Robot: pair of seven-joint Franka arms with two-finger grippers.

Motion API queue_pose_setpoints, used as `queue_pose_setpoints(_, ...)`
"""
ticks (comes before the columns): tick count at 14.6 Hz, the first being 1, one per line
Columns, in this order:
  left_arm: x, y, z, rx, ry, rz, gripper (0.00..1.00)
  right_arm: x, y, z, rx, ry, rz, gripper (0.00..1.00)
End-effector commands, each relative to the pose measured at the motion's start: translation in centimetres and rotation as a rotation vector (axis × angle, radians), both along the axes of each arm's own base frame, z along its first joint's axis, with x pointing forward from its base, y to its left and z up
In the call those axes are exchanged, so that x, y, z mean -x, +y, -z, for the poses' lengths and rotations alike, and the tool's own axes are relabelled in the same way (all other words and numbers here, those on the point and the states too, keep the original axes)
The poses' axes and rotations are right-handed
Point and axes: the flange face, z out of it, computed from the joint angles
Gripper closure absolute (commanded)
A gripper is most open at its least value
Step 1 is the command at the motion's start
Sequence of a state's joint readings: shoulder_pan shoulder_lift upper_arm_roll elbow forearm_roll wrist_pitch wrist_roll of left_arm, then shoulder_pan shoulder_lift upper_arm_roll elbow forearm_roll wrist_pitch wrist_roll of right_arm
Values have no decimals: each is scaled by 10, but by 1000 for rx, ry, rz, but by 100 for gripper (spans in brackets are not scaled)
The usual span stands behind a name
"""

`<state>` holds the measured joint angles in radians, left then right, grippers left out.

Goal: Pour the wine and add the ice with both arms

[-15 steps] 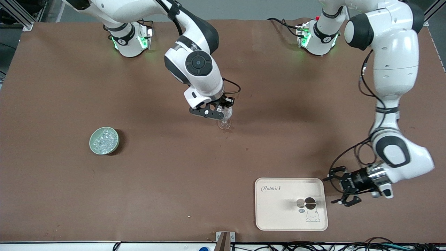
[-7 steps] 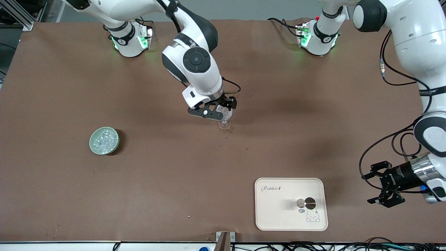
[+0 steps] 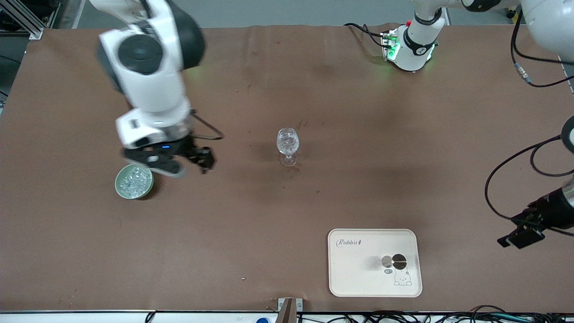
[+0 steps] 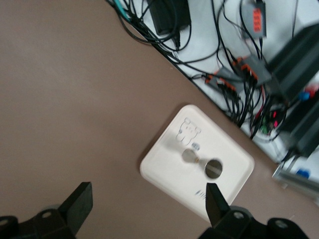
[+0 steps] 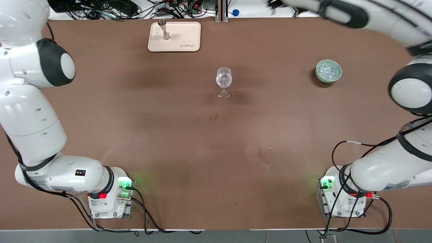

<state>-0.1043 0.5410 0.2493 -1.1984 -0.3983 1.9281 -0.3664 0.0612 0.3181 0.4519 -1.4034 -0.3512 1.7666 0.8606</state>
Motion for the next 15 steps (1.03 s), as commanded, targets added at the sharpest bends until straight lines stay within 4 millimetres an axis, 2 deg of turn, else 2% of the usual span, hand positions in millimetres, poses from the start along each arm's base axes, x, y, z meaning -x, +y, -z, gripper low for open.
queue_pose_setpoints(1,38,5,-48,-103,-8,242,0,1,-57,-25,-9,12,5,0)
queue_pose_setpoints(3,68,7,-86,-163,4,416,0,3,-117,-42,-62,46,3,0)
queue_pose_setpoints(4,83,5,-99,-167,16,476,0,9,-140,-50,-66,47,-8,0)
queue_pose_setpoints(5,102,-5,-116,-191,25,537,0,16,-168,-59,-60,52,-19,0)
queue_pose_setpoints(7,138,-25,-133,-246,45,591,0,27,-216,-73,-66,112,-94,0)
queue_pose_setpoints(9,171,-40,-141,-265,47,622,0,45,-266,-92,-131,134,-117,0)
queue_pose_setpoints(12,191,-58,-139,-290,65,646,0,65,-310,-116,-137,156,-151,0)
queue_pose_setpoints(14,192,-64,-139,-286,70,623,0,69,-311,-133,-129,152,-155,0)
queue_pose_setpoints(15,191,-69,-139,-284,72,614,0,68,-311,-132,-134,151,-161,0)
